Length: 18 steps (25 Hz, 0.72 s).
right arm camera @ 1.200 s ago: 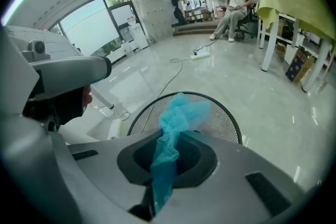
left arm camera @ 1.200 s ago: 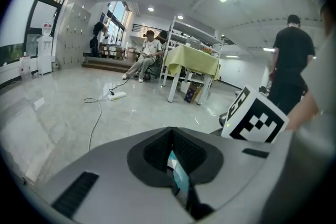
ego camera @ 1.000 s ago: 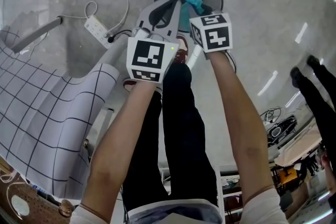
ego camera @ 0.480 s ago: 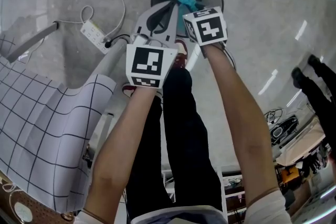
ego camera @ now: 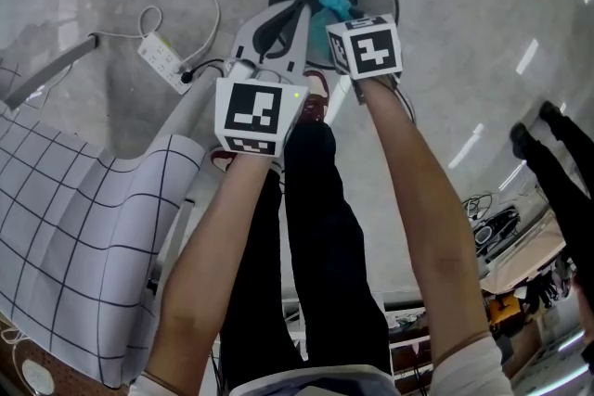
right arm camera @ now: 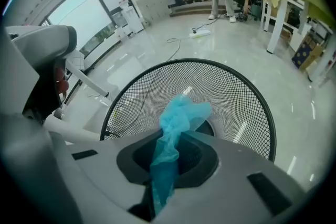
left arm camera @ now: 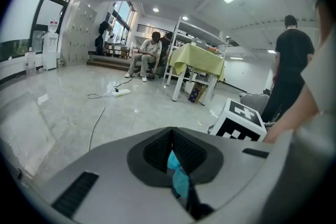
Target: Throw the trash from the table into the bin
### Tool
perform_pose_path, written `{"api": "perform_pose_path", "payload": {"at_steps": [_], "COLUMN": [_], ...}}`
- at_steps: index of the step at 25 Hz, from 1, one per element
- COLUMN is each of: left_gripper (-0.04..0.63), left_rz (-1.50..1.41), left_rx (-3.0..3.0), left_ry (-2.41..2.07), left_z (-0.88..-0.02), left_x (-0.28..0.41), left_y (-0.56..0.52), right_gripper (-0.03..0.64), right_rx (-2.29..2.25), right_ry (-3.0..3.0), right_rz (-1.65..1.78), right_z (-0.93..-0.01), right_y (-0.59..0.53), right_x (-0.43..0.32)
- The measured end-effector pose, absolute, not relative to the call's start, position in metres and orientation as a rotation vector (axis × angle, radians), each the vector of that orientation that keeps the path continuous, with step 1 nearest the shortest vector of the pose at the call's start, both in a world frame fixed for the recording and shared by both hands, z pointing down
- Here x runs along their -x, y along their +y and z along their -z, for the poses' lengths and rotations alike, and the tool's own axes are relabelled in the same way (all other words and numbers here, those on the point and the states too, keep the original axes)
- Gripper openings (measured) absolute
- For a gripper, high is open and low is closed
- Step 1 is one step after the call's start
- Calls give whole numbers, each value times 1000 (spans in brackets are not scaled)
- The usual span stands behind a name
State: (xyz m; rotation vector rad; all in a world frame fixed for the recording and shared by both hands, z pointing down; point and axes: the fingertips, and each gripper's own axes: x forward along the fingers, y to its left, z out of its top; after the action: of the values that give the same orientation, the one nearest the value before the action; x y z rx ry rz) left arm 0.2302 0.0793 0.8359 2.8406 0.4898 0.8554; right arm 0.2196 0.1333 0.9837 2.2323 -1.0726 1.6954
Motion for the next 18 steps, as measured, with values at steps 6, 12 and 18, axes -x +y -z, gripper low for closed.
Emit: {"api": "perform_pose_path", "payload": {"at_steps": [6, 12, 18], "left_gripper": [6, 6, 6], "left_rz": [-863, -871, -870], "left_rx": [-2834, -2797, -2801], "left_ry": [485, 475, 488], "left_z": [-839, -844, -844], "left_x": [-229, -225, -228], "left_y": [75, 72, 74], "right_gripper": [32, 160, 196], "right_rx": [-2256, -2269, -2266], "right_ry": [-1074, -1058, -1054], "right_rz": [-1716, -1734, -1728], "right_z": [-982, -984, -984], "right_y": [130, 131, 131], "right_x": [-220, -220, -223]}}
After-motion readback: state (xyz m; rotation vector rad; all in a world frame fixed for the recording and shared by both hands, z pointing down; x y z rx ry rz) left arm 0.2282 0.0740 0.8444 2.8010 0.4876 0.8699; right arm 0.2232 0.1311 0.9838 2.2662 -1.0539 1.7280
